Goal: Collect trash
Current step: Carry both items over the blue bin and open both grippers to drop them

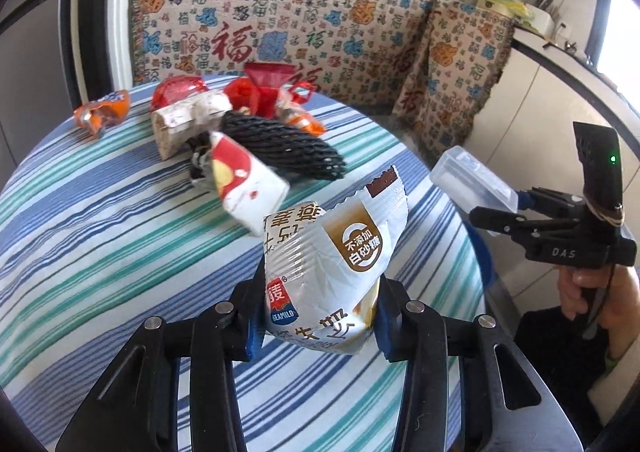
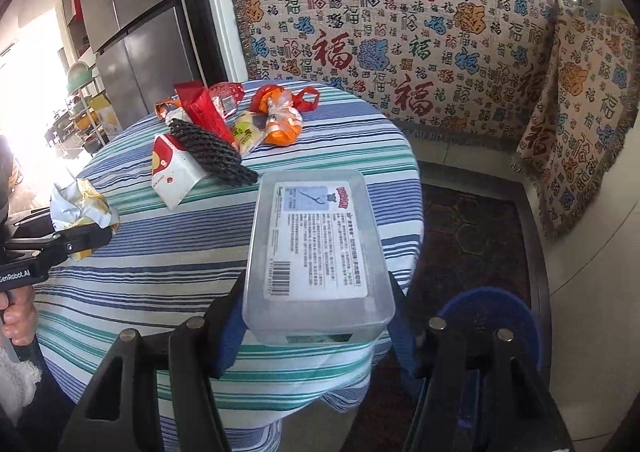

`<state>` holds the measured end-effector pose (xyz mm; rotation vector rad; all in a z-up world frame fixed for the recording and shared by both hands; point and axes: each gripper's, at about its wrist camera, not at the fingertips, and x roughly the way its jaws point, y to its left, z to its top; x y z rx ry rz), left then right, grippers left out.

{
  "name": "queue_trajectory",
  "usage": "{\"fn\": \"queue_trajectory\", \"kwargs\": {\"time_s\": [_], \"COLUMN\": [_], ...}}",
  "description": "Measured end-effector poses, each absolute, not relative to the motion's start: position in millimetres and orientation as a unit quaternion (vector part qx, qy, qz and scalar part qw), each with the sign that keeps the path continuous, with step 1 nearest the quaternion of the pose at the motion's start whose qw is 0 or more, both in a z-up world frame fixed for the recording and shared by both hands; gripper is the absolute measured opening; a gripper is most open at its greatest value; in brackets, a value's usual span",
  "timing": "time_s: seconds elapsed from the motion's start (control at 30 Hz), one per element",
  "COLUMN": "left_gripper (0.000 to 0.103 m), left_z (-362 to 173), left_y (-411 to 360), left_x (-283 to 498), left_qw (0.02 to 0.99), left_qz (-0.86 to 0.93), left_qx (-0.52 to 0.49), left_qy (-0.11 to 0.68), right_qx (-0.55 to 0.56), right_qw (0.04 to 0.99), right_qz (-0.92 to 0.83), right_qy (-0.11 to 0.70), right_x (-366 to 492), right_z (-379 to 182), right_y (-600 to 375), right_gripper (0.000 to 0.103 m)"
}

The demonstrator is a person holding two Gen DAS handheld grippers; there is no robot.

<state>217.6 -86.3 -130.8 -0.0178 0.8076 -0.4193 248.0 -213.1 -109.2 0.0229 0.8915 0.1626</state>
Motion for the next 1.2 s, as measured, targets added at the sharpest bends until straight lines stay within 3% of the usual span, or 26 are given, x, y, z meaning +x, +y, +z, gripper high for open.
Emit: {"fn": "queue_trajectory", "kwargs": {"time_s": [0.6,1.2], "left_gripper": [0.043,0.044], "left_z": [-114.0,-195.1], "left_y": [-303.2,-423.6], "left_x": [254.2,302.3], "left_qw": [0.859,0.818], "left_qz": [-0.345,-0.378], "left_qx": [0.030,0.053], "left_qy": [0.376,0.429], "right_qx": [0.034,0.096], "right_qw": [0.904,0.873], "right_qz": [-0.085,-0.130], "right_qy": [0.419,0.460], "right_x": [214.7,209.0], "right_z": [-91.6,-180.1], "right_y": [-375.6,-478.1], "right_gripper": [0.063,0.063]}}
